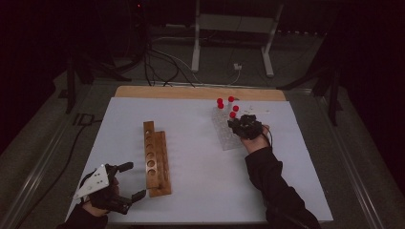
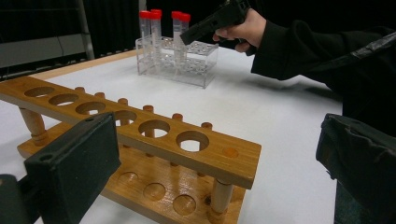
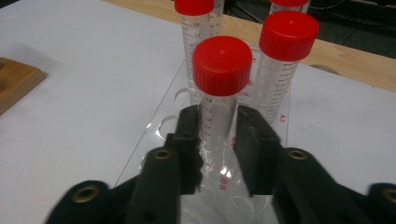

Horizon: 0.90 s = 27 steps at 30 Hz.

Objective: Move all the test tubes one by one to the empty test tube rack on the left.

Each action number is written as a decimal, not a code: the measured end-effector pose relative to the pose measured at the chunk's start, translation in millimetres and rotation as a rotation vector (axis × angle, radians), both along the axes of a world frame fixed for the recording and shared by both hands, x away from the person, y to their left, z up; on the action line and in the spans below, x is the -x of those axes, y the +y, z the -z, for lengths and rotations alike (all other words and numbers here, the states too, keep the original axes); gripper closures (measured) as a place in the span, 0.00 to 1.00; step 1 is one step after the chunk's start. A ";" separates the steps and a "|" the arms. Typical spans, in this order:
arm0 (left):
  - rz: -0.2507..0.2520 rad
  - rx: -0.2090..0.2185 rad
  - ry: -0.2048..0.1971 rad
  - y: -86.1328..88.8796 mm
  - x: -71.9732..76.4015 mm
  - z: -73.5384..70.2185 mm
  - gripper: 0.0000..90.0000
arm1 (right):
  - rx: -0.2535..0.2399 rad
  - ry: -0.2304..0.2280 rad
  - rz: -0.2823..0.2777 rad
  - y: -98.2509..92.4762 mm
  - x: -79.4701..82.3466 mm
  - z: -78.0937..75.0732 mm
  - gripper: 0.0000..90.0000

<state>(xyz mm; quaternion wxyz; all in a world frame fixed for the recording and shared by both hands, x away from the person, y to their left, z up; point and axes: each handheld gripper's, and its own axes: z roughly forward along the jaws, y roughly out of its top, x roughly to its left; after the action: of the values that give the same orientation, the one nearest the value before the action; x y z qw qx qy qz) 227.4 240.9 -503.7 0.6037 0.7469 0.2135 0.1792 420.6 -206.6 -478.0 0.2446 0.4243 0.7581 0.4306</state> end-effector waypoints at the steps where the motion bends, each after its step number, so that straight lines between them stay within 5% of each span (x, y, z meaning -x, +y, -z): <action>1: 0.000 -0.002 0.000 0.0 0.0 0.1 0.00 | 0.000 0.000 0.000 0.0 0.0 0.0 0.80; 14: -0.032 -0.008 0.004 0.8 -0.4 -1.6 0.00 | 0.013 -0.013 -0.001 1.7 1.9 -4.2 0.83; 27: -0.021 -0.014 0.005 -1.0 0.5 -5.5 0.00 | 0.012 -0.049 -0.010 -2.5 12.5 -36.2 0.83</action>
<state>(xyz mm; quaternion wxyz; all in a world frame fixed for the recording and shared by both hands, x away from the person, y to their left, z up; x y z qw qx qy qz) 226.9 239.9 -498.2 0.5960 0.7493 0.2216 0.1851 408.1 -209.0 -441.9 0.2637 0.4085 0.7563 0.4377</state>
